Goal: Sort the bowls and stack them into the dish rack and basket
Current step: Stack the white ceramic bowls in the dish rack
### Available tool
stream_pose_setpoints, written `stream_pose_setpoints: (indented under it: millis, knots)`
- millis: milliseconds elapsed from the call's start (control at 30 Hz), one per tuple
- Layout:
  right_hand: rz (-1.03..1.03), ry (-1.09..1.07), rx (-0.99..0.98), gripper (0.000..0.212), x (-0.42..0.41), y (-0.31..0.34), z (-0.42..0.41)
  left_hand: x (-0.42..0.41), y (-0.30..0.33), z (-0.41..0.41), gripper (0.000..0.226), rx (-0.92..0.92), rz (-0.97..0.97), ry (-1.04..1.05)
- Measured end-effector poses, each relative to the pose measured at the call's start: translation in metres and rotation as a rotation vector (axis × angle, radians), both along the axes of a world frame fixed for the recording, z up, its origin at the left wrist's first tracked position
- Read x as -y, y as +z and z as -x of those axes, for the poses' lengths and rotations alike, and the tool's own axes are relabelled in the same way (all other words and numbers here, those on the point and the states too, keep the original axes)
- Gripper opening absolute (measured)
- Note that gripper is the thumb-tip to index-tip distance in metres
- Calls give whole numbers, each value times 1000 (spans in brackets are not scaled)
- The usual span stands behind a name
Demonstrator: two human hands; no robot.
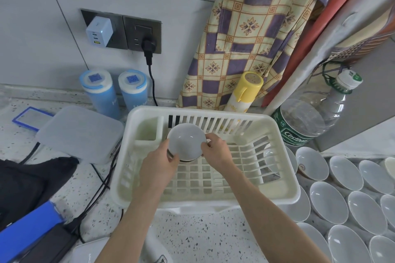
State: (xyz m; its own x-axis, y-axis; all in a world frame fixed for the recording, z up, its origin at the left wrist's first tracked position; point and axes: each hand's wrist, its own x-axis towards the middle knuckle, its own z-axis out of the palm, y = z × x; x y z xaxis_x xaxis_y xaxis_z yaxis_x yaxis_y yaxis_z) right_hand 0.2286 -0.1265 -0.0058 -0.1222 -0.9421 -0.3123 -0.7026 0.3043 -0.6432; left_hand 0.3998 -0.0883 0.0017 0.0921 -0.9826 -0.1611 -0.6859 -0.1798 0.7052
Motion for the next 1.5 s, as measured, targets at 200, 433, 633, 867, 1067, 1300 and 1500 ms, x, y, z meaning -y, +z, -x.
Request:
stream_pose_setpoints:
  millis: [200, 433, 633, 867, 1067, 1300, 1500]
  knots:
    - [-9, 0, -38, 34, 1, -2, -1, 1, 1, 1, 30, 69, -61, -13]
    - [0, -83, 51, 30, -7, -11, -2, 0, 1, 0, 23, 81, -61, -9]
    - [-161, -256, 336, 31, -15, -10, -6, 0, 3, 0, 25, 96, -59, -21]
    - [-275, -374, 583, 16, -19, 0, -13, 2, 2, 0, 27, 122, -57, -30]
    - [-325, -438, 643, 11, -21, -1, -16, 2, 3, 3, 36, 118, 22, -4]
    - [-291, -390, 709, 41, -52, 17, -9, -6, 11, -2, 33, 25, 110, 78]
    - [-57, -484, 887, 29, -106, 45, 30, -45, 40, 18, 5, -202, 259, -13]
